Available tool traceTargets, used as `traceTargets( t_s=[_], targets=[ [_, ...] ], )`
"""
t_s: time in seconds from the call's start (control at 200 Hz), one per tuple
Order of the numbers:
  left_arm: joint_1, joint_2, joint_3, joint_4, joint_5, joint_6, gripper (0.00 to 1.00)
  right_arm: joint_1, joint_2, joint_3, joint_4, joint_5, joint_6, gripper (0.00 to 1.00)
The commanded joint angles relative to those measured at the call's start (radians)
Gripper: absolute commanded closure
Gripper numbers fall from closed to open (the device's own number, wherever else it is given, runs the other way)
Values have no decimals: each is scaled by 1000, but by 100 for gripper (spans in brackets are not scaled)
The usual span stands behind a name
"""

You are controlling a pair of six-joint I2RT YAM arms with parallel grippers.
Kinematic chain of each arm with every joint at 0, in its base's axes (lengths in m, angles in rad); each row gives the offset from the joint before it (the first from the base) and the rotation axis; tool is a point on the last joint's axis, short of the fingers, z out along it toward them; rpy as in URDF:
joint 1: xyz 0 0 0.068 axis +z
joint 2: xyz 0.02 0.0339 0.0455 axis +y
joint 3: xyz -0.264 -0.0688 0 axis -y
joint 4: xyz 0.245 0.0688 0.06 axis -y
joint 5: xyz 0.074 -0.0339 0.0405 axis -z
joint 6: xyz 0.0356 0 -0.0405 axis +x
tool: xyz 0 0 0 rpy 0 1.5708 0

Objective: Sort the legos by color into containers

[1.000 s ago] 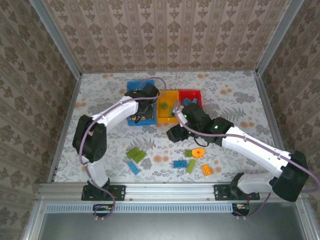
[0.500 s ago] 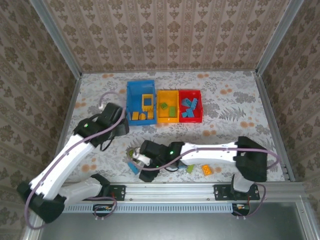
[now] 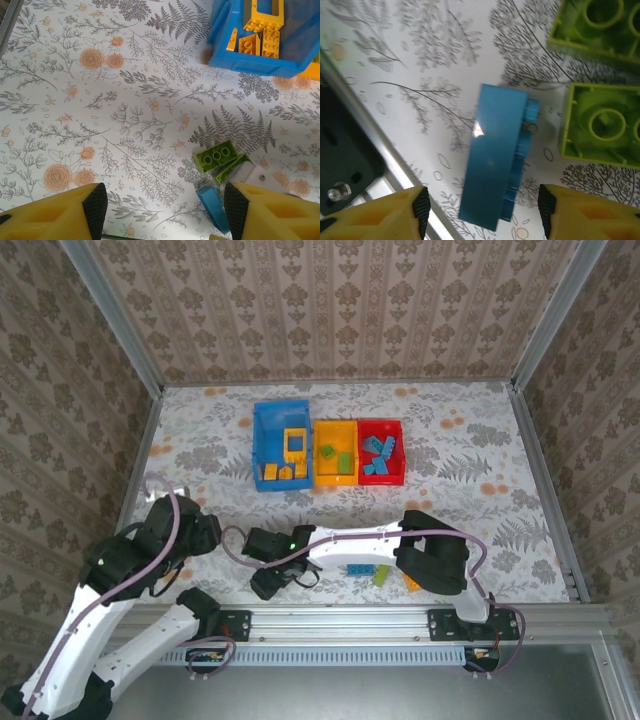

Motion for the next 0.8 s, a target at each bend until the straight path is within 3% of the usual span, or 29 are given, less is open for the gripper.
traceTargets(
  t_s=[0.0, 0.28, 0.445, 0.665, 0.795],
  targets=[
    [3, -30, -7, -55, -9, -11, 34, 2, 28, 48, -98, 53, 56, 39],
    [3, -39, -1, -60, -7, 3, 34, 2, 120, 142, -130, 67, 44, 55],
    [3, -37, -2, -49, -4, 11, 34, 0, 134, 179, -134, 68, 28, 70],
    [3, -10, -4, 5, 20, 25, 35, -23, 10, 183, -159, 96, 14, 80],
    [3, 37, -2, 116, 87, 66, 35, -97, -139, 126, -189, 134, 40, 83]
  ],
)
